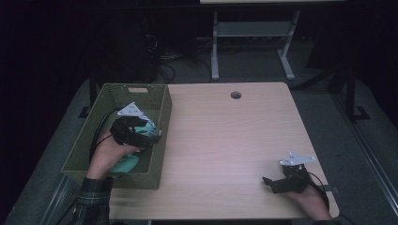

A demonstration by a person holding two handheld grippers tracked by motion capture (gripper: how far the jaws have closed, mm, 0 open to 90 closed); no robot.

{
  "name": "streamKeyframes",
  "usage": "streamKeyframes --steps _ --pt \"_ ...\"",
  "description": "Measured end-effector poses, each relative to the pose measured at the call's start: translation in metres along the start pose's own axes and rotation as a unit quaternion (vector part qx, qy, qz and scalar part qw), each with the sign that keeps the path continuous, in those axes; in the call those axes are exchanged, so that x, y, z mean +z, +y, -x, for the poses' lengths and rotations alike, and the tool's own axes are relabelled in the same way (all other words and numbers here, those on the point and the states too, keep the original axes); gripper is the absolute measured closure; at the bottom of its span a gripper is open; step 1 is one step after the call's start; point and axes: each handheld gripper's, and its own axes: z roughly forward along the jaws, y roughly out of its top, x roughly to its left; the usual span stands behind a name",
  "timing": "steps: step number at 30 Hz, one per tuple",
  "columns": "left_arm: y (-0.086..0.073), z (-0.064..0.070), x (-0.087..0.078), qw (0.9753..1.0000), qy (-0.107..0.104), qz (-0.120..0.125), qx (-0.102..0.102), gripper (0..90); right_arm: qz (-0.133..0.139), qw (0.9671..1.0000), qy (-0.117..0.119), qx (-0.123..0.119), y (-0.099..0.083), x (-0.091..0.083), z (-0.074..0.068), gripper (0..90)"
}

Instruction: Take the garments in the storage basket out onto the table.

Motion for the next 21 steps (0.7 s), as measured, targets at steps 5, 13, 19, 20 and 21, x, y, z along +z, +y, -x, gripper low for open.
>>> streamKeyframes --steps 5,13,19,20,21 --pt "-0.006 -0.009 -0.004 0.9999 0.010 -0.001 -0.004 16.0 0.000 1.0000 0.000 0.000 0.000 0.000 0.000 0.8" --pt "-0.016 -0.022 -0.005 0.9994 0.031 -0.004 -0.014 19.2 0.000 1.0000 0.000 0.000 0.000 0.000 0.000 0.8" --pt "-0.026 -0.029 0.001 0.9990 0.031 -0.018 -0.028 20.8 0.000 1.0000 0.000 0.000 0.000 0.000 0.000 0.8" --pt "-0.027 -0.030 0.003 0.9988 0.033 -0.020 -0.030 21.7 0.000 1.0000 0.000 0.000 0.000 0.000 0.000 0.8" --pt "-0.029 -0.031 0.004 0.9988 0.034 -0.023 -0.029 22.1 0.000 1.0000 0.000 0.000 0.000 0.000 0.000 0.8"
